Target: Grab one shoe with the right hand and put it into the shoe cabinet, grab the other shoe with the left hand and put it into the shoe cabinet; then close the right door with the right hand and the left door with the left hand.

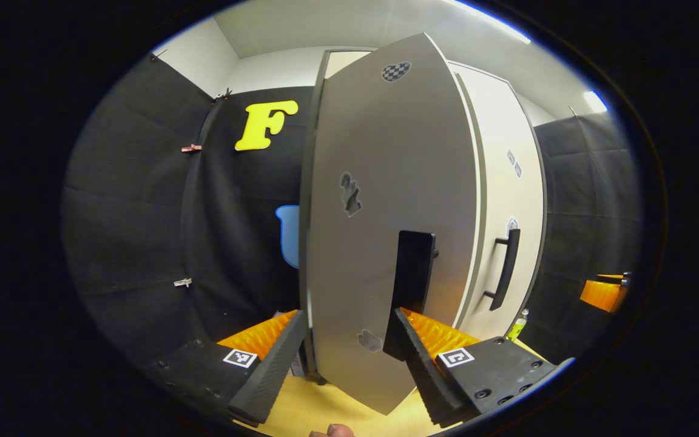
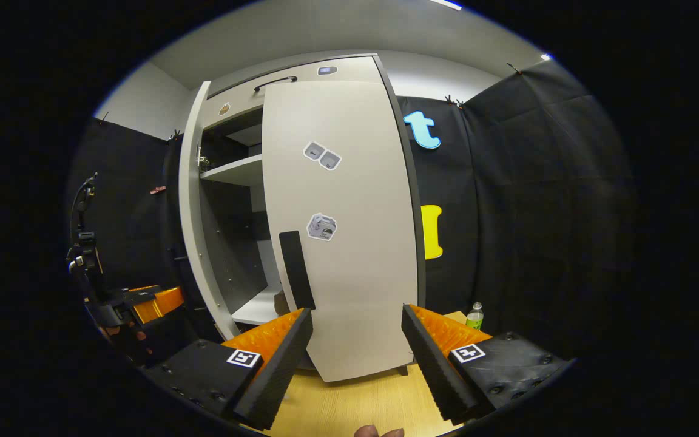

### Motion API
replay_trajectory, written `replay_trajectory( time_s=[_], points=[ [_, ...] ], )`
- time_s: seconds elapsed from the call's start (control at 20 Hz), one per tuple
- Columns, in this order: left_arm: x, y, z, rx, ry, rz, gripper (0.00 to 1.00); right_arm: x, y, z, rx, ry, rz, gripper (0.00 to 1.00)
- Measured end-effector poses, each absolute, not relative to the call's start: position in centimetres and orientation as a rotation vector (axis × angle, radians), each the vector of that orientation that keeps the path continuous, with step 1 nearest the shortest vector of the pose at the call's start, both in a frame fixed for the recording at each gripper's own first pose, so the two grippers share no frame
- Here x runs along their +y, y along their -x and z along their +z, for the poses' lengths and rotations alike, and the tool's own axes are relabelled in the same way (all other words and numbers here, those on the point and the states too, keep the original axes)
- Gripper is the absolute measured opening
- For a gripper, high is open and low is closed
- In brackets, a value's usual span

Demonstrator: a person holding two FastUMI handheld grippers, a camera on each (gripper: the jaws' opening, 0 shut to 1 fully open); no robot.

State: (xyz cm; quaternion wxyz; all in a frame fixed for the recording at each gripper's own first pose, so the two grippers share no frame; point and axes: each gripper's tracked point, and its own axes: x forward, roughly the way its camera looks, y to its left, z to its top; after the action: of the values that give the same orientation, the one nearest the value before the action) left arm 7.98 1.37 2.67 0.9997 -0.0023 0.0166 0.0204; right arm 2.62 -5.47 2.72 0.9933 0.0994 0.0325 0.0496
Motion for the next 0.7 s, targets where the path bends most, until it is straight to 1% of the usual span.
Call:
replay_trajectory(
  time_s=[0.05,0.15,0.2,0.3,0.35,0.4,0.45,0.7],
  points=[
    [0.5,-8.7,2.7,0.037,0.002,0.033,0.90,-5.5,-2.6,2.8,0.064,-0.200,0.100,0.98],
    [-0.9,-10.1,2.8,0.039,-0.010,0.024,0.90,-5.7,-2.8,2.9,0.064,-0.199,0.103,0.98],
    [-1.5,-10.7,2.8,0.035,-0.016,0.024,0.93,-5.7,-2.9,3.1,0.062,-0.198,0.105,0.98],
    [-2.3,-11.6,2.7,0.030,-0.029,0.025,0.93,-5.6,-3.1,3.3,0.058,-0.193,0.114,0.98],
    [-2.4,-12.1,2.7,0.028,-0.036,0.028,0.91,-5.5,-3.2,3.4,0.057,-0.190,0.120,0.98],
    [-2.5,-12.3,2.7,0.028,-0.040,0.031,0.91,-5.3,-3.3,3.5,0.055,-0.187,0.129,0.98],
    [-2.5,-12.5,2.6,0.029,-0.040,0.034,0.93,-5.1,-3.3,3.6,0.053,-0.183,0.138,0.98],
    [-2.5,-12.6,2.9,0.033,-0.033,0.049,0.94,-4.4,-3.7,3.9,0.046,-0.173,0.172,0.98]
  ],
)
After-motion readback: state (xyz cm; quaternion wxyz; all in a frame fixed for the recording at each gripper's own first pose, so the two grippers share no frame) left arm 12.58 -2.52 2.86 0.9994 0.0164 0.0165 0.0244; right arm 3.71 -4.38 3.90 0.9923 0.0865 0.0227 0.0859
